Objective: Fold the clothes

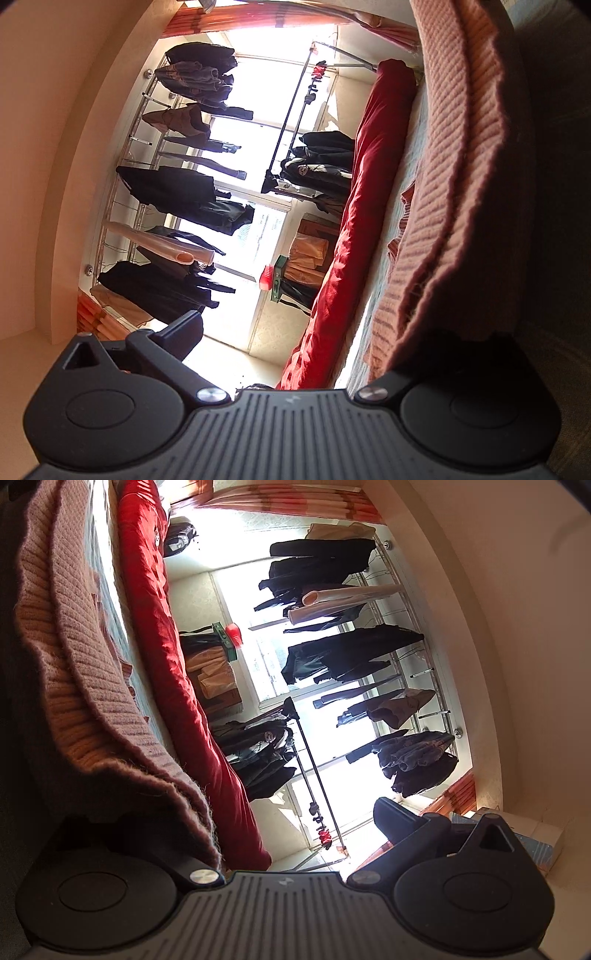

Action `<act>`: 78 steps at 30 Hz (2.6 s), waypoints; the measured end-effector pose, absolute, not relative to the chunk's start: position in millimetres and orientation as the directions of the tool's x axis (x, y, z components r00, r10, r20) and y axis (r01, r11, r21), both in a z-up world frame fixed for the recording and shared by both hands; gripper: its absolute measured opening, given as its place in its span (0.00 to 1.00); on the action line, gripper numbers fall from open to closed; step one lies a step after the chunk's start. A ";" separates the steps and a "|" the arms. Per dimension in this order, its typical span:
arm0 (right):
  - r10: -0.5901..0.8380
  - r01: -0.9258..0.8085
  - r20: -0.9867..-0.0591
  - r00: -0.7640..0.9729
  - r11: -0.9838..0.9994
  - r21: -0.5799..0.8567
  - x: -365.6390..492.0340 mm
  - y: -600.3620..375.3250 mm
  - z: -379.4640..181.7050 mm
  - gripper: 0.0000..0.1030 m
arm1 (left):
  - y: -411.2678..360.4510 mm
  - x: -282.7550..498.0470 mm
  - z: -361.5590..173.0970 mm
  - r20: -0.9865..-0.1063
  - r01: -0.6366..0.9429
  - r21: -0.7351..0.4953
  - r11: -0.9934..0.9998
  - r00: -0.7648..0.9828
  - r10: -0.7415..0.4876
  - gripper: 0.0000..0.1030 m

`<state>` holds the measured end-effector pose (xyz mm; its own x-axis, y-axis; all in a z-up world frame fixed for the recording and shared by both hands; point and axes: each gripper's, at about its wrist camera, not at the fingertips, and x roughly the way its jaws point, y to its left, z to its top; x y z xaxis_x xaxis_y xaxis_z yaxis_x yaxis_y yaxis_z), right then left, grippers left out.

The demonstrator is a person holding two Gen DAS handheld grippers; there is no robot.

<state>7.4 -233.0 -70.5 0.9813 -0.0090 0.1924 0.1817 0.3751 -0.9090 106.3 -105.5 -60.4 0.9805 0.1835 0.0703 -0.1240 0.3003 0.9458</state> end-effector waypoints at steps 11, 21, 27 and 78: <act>0.025 0.114 0.137 0.990 0.413 -0.903 89.6 -224.0 -55.9 1.00 | -90.5 167.3 -42.0 -0.048 -0.008 0.950 0.313 0.984 0.170 1.00; -0.009 0.090 0.097 0.995 0.464 -0.881 149.0 -217.1 -56.0 1.00 | -84.5 226.7 -41.3 -0.074 0.031 0.957 0.287 0.987 0.140 1.00; -0.021 0.081 0.081 0.996 0.470 -0.879 185.1 -212.2 -61.2 1.00 | -80.2 259.9 -49.5 -0.069 0.028 0.960 0.277 0.988 0.137 1.00; 0.231 -0.305 -0.455 0.860 0.948 -0.096 308.8 -313.8 -33.7 1.00 | 15.7 351.1 -7.9 -0.462 0.233 0.508 0.829 0.886 0.034 1.00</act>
<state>308.8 -313.8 -33.7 0.8601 0.2306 -0.4551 -0.3048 0.9476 -0.0959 351.1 15.7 -7.9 0.8863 0.0344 -0.4618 0.2328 0.8291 0.5084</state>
